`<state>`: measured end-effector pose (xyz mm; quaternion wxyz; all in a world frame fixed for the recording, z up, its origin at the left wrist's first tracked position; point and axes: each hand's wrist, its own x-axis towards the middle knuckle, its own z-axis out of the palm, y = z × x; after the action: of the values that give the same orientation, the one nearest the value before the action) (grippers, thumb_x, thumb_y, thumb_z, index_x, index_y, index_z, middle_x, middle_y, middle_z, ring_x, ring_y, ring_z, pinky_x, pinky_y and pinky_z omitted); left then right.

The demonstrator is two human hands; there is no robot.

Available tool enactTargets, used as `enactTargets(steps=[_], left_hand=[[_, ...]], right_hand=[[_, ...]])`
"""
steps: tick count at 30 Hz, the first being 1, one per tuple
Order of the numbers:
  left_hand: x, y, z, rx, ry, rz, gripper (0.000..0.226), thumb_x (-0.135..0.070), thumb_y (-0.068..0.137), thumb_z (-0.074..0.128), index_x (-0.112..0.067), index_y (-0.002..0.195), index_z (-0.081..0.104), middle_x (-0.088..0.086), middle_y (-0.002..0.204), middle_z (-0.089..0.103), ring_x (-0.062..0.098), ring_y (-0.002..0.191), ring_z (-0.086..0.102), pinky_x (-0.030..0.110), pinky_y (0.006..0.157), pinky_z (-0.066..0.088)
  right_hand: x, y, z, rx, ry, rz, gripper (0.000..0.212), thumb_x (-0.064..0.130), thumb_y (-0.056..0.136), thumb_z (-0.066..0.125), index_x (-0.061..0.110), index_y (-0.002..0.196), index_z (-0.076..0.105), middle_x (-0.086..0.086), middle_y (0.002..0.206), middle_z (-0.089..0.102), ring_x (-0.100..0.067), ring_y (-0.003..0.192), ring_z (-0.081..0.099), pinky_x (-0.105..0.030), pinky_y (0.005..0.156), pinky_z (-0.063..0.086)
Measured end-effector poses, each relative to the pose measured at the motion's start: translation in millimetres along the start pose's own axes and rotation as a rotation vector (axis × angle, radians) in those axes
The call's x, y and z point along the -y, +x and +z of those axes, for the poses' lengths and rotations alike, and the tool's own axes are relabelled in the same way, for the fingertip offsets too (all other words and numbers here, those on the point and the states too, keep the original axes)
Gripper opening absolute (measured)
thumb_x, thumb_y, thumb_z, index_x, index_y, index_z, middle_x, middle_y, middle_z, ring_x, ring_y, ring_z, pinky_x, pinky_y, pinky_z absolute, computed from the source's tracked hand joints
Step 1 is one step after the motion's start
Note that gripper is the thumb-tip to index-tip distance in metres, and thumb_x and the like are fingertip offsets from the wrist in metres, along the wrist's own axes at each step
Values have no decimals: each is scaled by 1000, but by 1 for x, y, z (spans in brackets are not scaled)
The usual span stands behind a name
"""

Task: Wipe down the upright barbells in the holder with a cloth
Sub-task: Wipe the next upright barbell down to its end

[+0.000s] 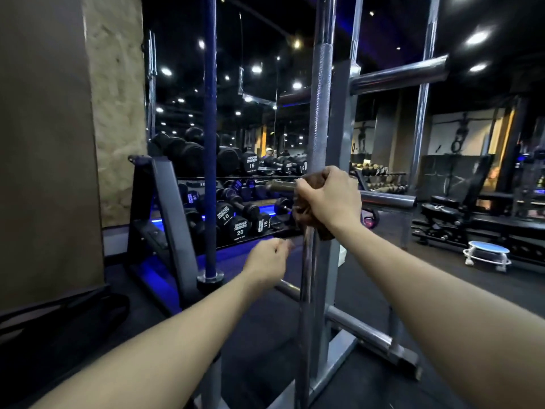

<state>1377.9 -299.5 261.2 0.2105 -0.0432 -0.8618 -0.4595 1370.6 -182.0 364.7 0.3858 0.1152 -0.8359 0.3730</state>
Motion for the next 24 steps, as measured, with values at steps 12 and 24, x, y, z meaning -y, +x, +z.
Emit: enactTargets(steps=[12, 24], left_hand=[[57, -22, 23, 187, 79, 8, 27, -19, 98, 46, -12, 118, 63, 9, 116, 65, 26, 110, 59, 28, 90, 44], [71, -19, 43, 408, -347, 65, 24, -8, 100, 42, -22, 93, 60, 3, 96, 66, 14, 90, 57, 25, 72, 50]], right_hand=[[-51, -80, 34, 71, -120, 110, 23, 37, 79, 66, 19, 74, 52, -6, 85, 65, -29, 92, 60, -28, 64, 29], [-72, -97, 53, -2, -2, 98, 34, 34, 76, 72, 22, 60, 44, 3, 67, 56, -27, 79, 61, -28, 62, 35]])
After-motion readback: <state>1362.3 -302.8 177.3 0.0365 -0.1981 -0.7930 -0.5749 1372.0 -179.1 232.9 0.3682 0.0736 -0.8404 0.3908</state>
